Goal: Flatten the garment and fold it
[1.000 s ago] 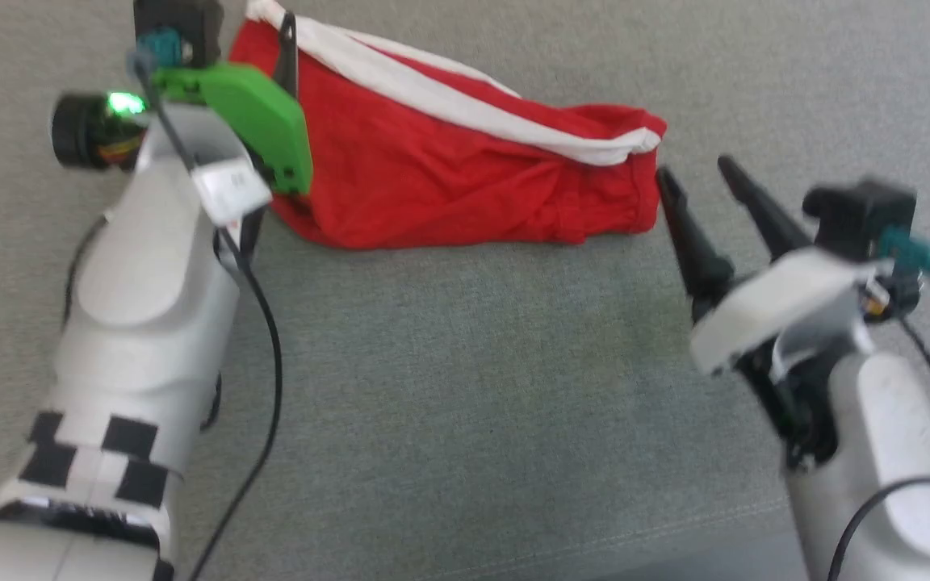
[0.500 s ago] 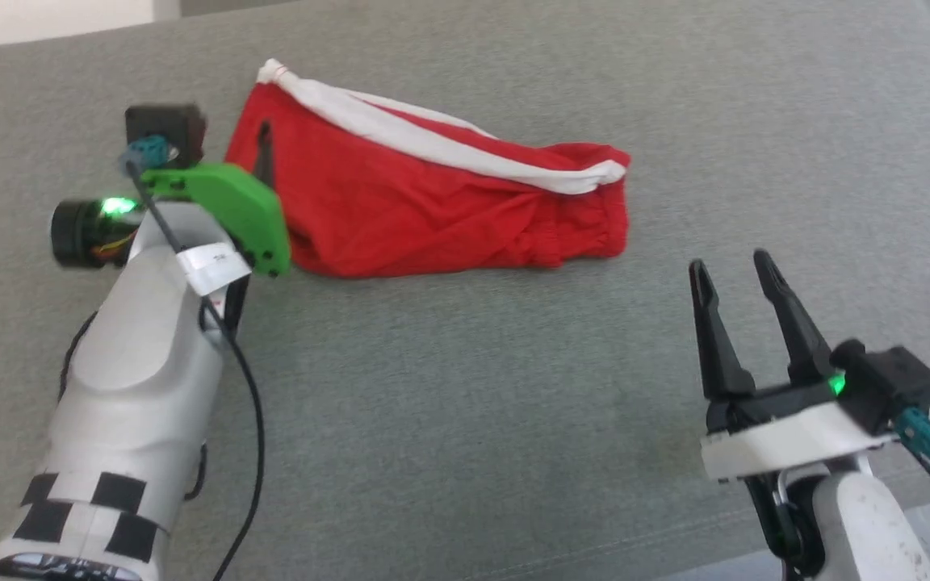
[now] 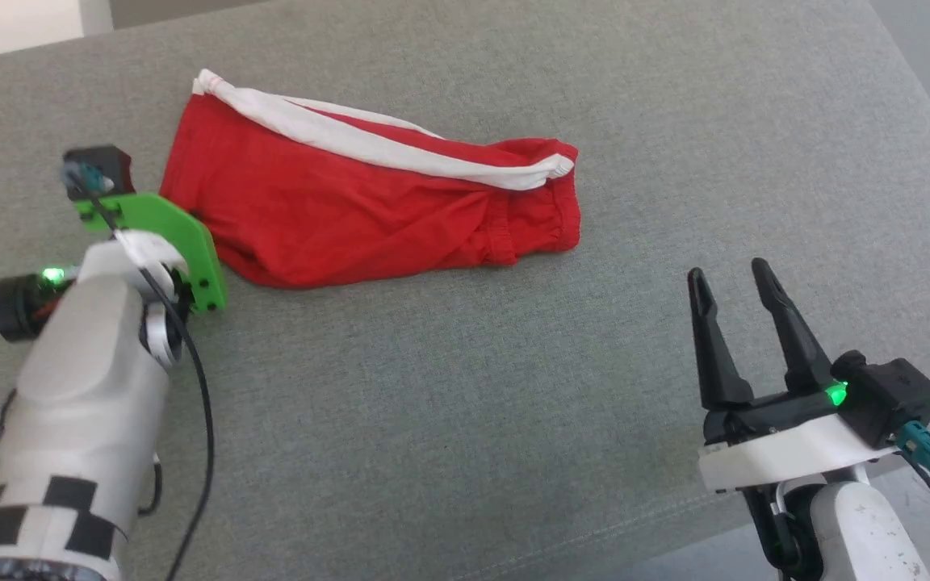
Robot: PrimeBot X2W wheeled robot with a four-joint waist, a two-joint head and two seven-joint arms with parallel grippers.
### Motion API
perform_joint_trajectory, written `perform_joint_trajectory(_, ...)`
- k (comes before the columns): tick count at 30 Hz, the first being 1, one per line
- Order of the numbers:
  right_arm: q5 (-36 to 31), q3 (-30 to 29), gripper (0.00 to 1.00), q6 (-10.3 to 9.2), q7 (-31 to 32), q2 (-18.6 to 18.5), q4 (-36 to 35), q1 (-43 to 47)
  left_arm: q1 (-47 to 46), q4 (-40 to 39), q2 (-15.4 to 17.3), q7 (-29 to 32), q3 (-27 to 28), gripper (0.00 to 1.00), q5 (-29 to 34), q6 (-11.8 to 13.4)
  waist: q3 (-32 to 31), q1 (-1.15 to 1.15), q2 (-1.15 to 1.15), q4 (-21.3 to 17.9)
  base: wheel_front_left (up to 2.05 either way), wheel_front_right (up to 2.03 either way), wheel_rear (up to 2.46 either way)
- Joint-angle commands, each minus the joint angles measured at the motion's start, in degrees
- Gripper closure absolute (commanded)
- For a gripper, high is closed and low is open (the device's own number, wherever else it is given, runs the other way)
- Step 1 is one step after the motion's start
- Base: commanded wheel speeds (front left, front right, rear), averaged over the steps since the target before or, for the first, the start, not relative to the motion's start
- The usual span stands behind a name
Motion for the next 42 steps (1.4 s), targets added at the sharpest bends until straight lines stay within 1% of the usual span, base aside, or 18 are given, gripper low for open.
perform_joint_trajectory(1, 0.3, 0.4, 0.0, -0.08, -0.4, 0.1, -0.3, -0.5, -1.0, 0.7, 0.5, 1.6, 0.1, 0.0, -0.9, 0.0, 0.9, 0.0, 0.0, -0.6, 0.0, 0.0, 0.0)
perform_joint_trajectory(5, 0.4, 0.9, 0.0, -0.08, -0.5, 0.1, -0.5, -0.8, -2.3, 1.8, -0.1, 6.4, 0.6, 0.0, -2.9, -1.0, 1.9, 0.0, 0.0, -0.9, 0.0, 0.0, 0.0)
perform_joint_trajectory(7, 0.4, 1.2, 0.0, -0.08, -0.5, 0.1, -0.5, -0.9, -2.5, 2.7, -0.7, 9.8, 0.5, 0.0, -4.0, -1.9, 2.2, 0.0, 0.0, -0.9, 0.0, 0.0, 0.0)
perform_joint_trajectory(8, 0.3, 1.3, 0.0, -0.08, -0.5, 0.1, -0.6, -1.0, -2.6, 3.0, -0.9, 11.7, 0.1, 0.63, -4.3, -2.6, 2.3, 0.0, 0.0, -0.9, 0.0, 0.0, 0.0)
perform_joint_trajectory(9, 0.3, 1.4, 0.0, -0.08, -0.5, 0.1, -0.7, -1.1, -2.6, 3.1, -1.0, 13.1, -0.1, 1.0, -4.5, -3.1, 2.3, 0.0, 0.0, -0.9, 0.0, 0.0, 0.0)
perform_joint_trajectory(11, 0.4, 1.3, 0.0, -0.08, -0.5, 0.1, -0.8, -1.2, -2.4, 2.7, -1.4, 14.8, -0.6, 1.0, -4.8, -3.9, 2.4, 0.0, 0.0, -0.7, 0.0, 0.0, 0.0)
perform_joint_trajectory(14, 0.5, 1.4, 0.0, -0.08, -0.5, 0.1, -0.8, -1.2, -1.5, 0.9, -1.3, 13.6, -0.9, 1.0, -4.7, -4.0, 1.9, 0.0, 0.0, -0.2, 0.0, 0.0, 0.0)
perform_joint_trajectory(17, 0.2, 1.4, 0.0, -0.08, -0.5, 0.1, -0.7, -1.0, 0.3, -1.4, -0.9, 10.0, -0.6, 1.0, -4.6, -3.5, 0.7, 0.0, 0.0, 0.6, 0.0, 0.0, 0.0)
perform_joint_trajectory(21, -0.3, 0.5, 0.0, -0.08, -0.5, 0.1, -0.6, -0.2, 4.7, -6.4, -0.8, 3.7, 1.1, 1.0, -5.4, -2.4, -1.2, 0.0, 0.0, 2.3, 0.0, 0.0, 0.0)
perform_joint_trajectory(24, -0.8, -0.1, 0.0, -0.08, -0.5, 0.1, -0.8, 0.6, 9.7, -11.8, -0.6, -0.5, 2.3, 1.0, -6.0, -1.2, -2.7, 0.0, 0.0, 3.8, 0.0, 0.0, 0.0)
perform_joint_trajectory(26, -1.2, -0.4, 0.0, -0.08, -0.4, 0.1, -0.9, 1.2, 13.8, -16.1, -0.6, -2.4, 2.7, 1.0, -6.0, 0.1, -3.7, 0.0, 0.0, 4.8, 0.0, 0.0, 0.0)
perform_joint_trajectory(32, -2.0, -1.7, 0.0, -0.08, 0.8, 0.1, -1.7, 2.4, 27.1, -29.2, -0.8, -3.8, 3.2, 1.0, -6.4, 3.8, -5.7, 0.0, 0.0, 7.4, 0.0, 0.0, 0.0)
perform_joint_trajectory(36, -2.5, -3.2, 0.0, -0.08, 1.6, 0.1, -2.3, 2.8, 33.1, -36.1, -1.6, -4.9, 3.6, 1.0, -7.0, 5.6, -6.2, 0.0, 0.0, 9.0, 0.0, 0.0, 0.0)
perform_joint_trajectory(37, -2.7, -3.6, 0.0, -0.08, 1.9, 0.1, -2.4, 2.9, 34.0, -37.5, -2.0, -5.7, 3.7, 0.33, -7.3, 5.4, -6.2, 0.0, 0.0, 9.4, 0.0, 0.0, 0.0)
perform_joint_trajectory(38, -2.8, -3.8, 0.0, -0.08, 2.2, 0.1, -2.5, 2.9, 34.4, -38.4, -2.3, -6.6, 3.8, 0.0, -7.6, 5.1, -6.2, 0.0, 0.0, 9.7, 0.0, 0.0, 0.0)
perform_joint_trajectory(42, -3.8, -4.2, 0.0, -0.08, 3.5, 0.1, -2.3, 2.3, 35.3, -40.4, -3.3, -13.4, 4.4, 0.0, -7.5, 3.4, -6.2, 0.0, 0.0, 10.8, 0.0, 0.0, 0.0)
